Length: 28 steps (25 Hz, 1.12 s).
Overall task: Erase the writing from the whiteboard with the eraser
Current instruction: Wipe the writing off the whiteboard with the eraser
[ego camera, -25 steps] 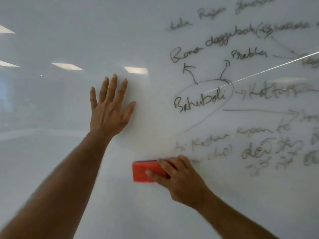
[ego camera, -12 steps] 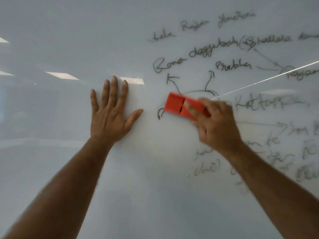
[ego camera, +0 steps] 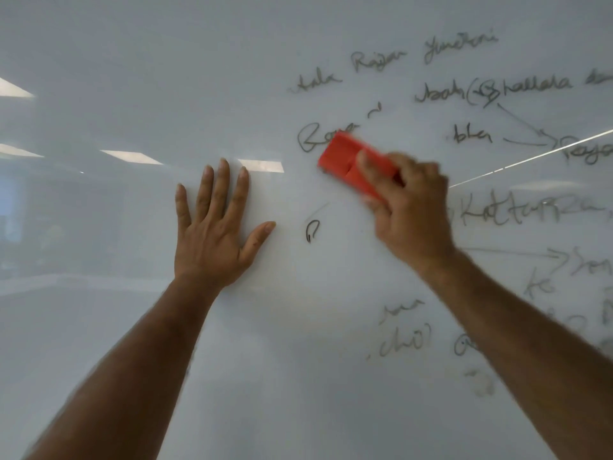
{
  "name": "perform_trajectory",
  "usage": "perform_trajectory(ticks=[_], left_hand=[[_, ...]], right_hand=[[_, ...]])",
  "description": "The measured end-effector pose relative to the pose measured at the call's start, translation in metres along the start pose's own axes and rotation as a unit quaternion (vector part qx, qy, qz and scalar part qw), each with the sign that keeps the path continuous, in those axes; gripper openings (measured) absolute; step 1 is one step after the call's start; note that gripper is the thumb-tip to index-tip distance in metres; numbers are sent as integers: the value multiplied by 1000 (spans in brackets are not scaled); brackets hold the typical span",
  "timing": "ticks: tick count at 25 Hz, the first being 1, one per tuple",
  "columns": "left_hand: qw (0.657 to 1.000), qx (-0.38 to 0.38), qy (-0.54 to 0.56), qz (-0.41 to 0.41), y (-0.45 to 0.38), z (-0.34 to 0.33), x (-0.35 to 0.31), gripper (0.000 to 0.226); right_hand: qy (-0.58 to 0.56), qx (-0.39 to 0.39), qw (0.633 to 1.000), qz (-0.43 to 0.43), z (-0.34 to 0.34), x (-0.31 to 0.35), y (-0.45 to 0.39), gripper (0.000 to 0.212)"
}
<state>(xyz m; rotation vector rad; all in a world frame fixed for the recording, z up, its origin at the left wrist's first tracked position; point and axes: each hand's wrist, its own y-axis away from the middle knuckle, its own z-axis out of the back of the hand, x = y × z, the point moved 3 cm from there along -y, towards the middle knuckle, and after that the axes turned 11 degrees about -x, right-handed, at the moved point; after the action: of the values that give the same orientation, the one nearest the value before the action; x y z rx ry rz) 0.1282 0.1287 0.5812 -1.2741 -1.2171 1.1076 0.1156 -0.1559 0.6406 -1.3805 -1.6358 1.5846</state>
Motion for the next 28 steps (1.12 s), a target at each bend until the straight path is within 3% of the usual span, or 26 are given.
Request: perform_trajectory(ticks=[4,7,9,12,13,14,18,20,28], left_hand=[[1000,-15,11,5,1,0,1,72],[1000,-14,10,6,1,-1,1,70],[1000,-11,10,1,1,-2,2,71],[1000,-19,10,2,1,-2,0,71],[1000,-25,13,6,1,-1,-1,70],[999,-35,18,10,1,1,-1,69],[997,-81,14,-6,-20,7,5,60],[997,-80,7,-18,-37,8,9,59],[998,-46,39,20,-49,0,5,67]], right_hand=[[-49,49,980,189,4,54,86,59],[-36,83,953,290,15,33,94,63],[-1,51,968,246,15,8,71,59],[29,-11,999,39,8,-10,28,55],[21,-19,1000,6,4,-3,23,55],[7,-18,1000,18,0,9,24,54],[-19,33,974,224,-6,40,50,50],[0,30,969,245,-7,32,38,48],[77,1,996,37,-19,-17,-68,57]])
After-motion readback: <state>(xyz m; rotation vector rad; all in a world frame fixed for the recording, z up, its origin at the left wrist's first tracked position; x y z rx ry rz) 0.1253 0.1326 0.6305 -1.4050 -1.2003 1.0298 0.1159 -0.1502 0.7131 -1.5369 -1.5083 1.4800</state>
